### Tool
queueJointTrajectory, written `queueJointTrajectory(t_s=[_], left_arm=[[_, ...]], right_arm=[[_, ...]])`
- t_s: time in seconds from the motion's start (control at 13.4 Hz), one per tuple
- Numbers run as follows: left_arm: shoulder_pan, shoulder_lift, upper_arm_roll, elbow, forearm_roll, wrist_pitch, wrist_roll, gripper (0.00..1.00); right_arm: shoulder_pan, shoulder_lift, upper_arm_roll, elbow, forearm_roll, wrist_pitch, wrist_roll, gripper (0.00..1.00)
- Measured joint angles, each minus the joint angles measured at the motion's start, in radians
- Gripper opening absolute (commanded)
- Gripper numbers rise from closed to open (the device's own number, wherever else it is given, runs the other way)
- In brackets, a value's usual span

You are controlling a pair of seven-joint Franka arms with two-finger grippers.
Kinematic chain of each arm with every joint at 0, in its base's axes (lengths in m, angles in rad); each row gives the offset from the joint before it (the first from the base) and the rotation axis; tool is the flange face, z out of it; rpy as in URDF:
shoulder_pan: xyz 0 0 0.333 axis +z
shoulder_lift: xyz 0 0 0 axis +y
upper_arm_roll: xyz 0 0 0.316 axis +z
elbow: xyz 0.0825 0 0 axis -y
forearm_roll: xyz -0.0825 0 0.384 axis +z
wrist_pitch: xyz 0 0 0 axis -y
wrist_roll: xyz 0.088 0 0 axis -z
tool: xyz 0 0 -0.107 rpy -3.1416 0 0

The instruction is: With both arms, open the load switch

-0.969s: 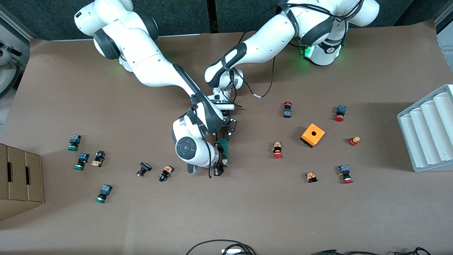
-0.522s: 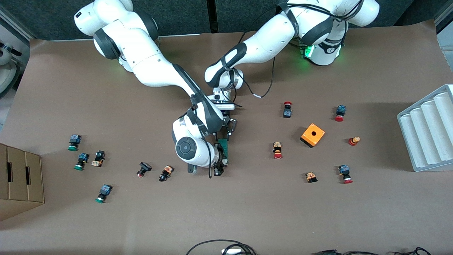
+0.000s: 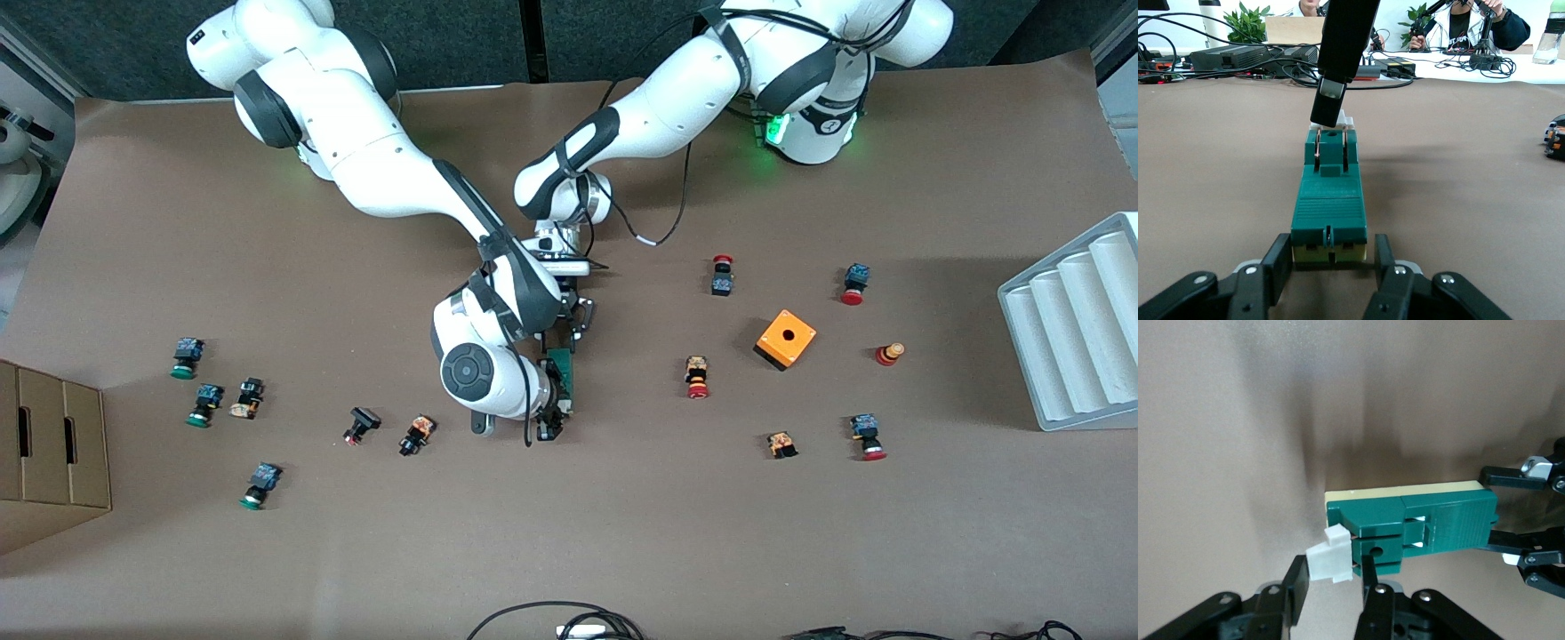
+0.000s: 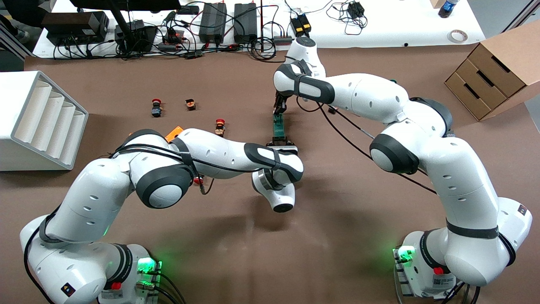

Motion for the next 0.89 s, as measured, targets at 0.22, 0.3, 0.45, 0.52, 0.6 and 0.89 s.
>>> queueJointTrajectory(t_s=[0.22,0.3,0.45,0.52,0.6,0.89], left_arm=[[0.0,0.0,0.0,0.0,0.0,0.0,-0.001,0.57],[0.0,0.0,0.0,0.0,0.0,0.0,-0.001,0.57],[0.0,0.0,0.0,0.0,0.0,0.0,-0.001,0.56],[0.0,0.0,0.0,0.0,0.0,0.0,-0.001,0.55],[0.0,0.0,0.0,0.0,0.0,-0.001,-0.001,0.55],[0.0,0.0,0.0,0.0,0.0,-0.001,-0.001,0.55]], right_arm=[[0.0,0.0,-0.001,0.0,0.0,-0.002,0.0,0.4],[0.0,0.0,-0.001,-0.001,0.0,-0.002,0.0,0.4],[-0.001,0.0,-0.002,-0.003,0.0,-0.003,0.0,0.43],[-0.002,0.0,-0.003,-0.006,0.0,-0.003,0.0,0.47],[-0.003,0.0,-0.004,-0.012,0.0,-0.003,-0.001,0.47],[-0.005,0.0,-0.004,-0.013,0.0,-0.002,-0.001,0.39]])
